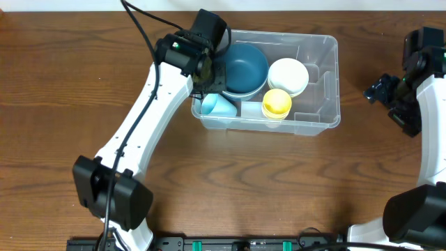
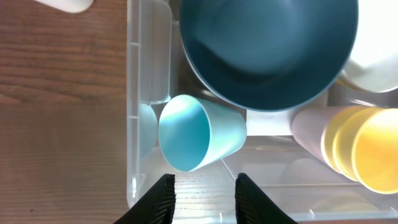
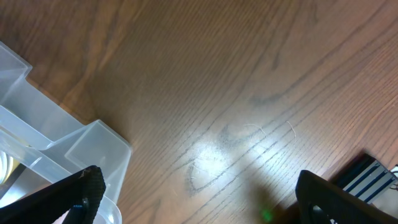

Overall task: Pack container
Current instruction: 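Lower the light-blue cup into the bin's front-left beside the teal bowl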

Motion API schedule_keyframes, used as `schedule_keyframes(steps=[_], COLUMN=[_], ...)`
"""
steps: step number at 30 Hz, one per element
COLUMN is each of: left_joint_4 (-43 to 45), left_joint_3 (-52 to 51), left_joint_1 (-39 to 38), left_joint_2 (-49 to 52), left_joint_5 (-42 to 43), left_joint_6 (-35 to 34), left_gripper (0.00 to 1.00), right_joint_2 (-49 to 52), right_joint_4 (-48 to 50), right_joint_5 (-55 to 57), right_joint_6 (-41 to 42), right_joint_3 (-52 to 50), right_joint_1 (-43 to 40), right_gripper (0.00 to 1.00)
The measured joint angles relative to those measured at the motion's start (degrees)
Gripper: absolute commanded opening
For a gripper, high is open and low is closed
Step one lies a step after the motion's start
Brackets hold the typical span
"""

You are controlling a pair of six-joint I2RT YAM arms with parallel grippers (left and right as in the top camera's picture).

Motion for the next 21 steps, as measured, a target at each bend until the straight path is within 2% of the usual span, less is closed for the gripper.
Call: schedule_keyframes(steps=[5,8,21], left_joint_4=[0.0,0.0,0.0], left_joint_3=[0.0,0.0,0.0], left_joint_1=[0.0,0.0,0.0], left_joint_2=[2.0,3.1,9.3], left_joint_5=[1.3,2.1,4.8], left_joint_6=[0.0,0.2,0.0], left_gripper=[0.34,0.42,0.43], right_joint_2=[0.0,0.0,0.0], right_joint_4=[0.0,0.0,0.0], right_joint_5=[0.0,0.0,0.0], right_joint_6=[0.0,0.0,0.0], right_joint_3=[0.0,0.0,0.0], right_joint_1=[0.0,0.0,0.0], right_gripper=[0.99,0.99,0.99])
